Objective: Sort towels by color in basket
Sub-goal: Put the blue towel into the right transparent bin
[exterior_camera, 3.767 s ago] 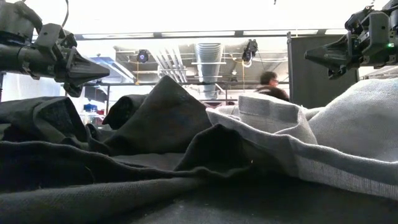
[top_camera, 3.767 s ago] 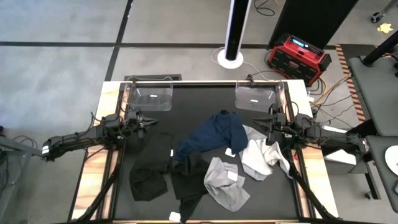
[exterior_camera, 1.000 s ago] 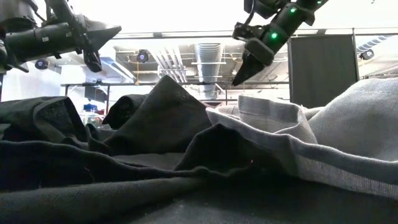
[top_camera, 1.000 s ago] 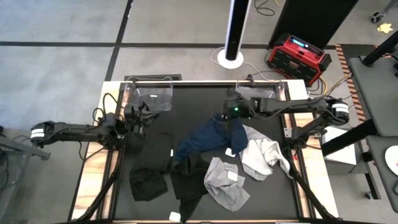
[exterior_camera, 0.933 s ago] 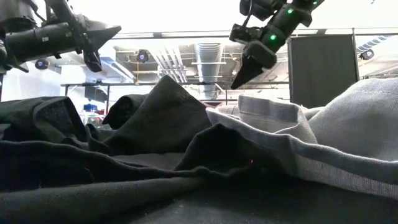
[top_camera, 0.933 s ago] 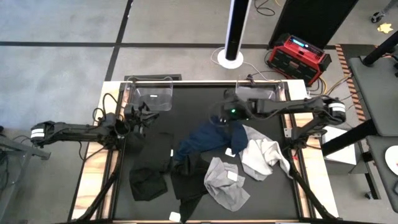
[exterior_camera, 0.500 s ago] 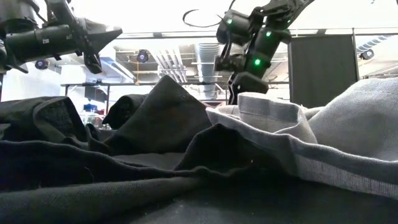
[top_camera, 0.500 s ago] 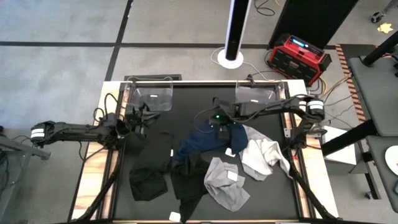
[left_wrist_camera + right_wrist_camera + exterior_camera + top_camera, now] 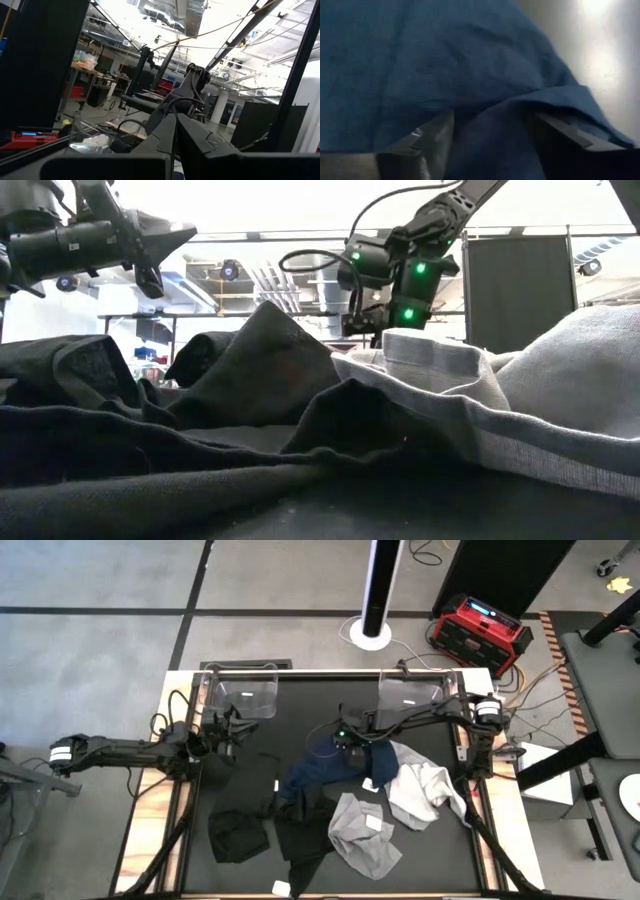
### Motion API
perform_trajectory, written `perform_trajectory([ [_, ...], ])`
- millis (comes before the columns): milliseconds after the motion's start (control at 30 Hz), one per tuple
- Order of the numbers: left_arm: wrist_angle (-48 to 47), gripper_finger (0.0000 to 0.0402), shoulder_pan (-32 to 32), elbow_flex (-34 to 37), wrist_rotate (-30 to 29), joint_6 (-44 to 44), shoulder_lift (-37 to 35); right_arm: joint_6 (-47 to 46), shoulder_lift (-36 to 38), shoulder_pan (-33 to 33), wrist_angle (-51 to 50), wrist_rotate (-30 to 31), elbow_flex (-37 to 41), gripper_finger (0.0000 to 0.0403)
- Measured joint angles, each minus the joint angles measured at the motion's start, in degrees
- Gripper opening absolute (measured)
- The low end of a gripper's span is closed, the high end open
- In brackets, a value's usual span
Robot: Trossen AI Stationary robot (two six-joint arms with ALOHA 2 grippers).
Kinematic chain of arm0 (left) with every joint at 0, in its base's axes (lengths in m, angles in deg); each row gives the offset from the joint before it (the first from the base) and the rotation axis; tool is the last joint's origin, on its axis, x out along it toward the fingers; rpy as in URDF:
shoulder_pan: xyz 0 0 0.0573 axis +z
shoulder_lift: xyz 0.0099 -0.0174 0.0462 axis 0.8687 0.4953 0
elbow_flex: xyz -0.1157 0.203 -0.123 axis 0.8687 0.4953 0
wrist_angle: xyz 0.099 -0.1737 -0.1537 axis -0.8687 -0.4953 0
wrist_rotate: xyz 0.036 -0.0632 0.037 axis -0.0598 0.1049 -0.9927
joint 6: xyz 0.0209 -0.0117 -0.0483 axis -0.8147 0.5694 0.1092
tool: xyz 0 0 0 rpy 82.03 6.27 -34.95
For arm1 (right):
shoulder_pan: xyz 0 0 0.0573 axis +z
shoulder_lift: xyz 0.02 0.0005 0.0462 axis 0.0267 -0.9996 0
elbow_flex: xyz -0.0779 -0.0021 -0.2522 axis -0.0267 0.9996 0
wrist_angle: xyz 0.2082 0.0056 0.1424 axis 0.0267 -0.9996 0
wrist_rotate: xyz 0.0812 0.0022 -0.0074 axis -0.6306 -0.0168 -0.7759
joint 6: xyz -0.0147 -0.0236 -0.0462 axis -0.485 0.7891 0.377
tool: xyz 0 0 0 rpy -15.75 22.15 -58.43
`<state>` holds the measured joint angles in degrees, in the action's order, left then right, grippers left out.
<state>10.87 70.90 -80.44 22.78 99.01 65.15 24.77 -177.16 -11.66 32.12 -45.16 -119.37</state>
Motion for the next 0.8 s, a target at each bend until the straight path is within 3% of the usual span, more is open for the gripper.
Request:
perform_trajectory([
  [133, -0.01, 0.0, 0.0, 0.0, -0.01, 0.0, 0.54, -0.09, -1.31, -0.09, 0.94, 0.88, 0.0, 0.0161],
  [333, -0.12, 0.0, 0.0, 0.0, -0.01, 0.0, 1.44, 2.03, -2.05, -0.11, 2.37, 1.1, -0.01, 0.0024],
  [467, -0.02, 0.0, 0.0, 0.0, -0.01, 0.0, 1.91, 3.75, 0.28, 0.02, 1.95, 1.51, 0.13, 0.0011],
  [800, 0.02, 0.0, 0.0, 0.0, -0.04, 0.02, 2.16, 5.41, 15.17, 0.13, 6.92, 3.89, 1.05, 0.0009],
])
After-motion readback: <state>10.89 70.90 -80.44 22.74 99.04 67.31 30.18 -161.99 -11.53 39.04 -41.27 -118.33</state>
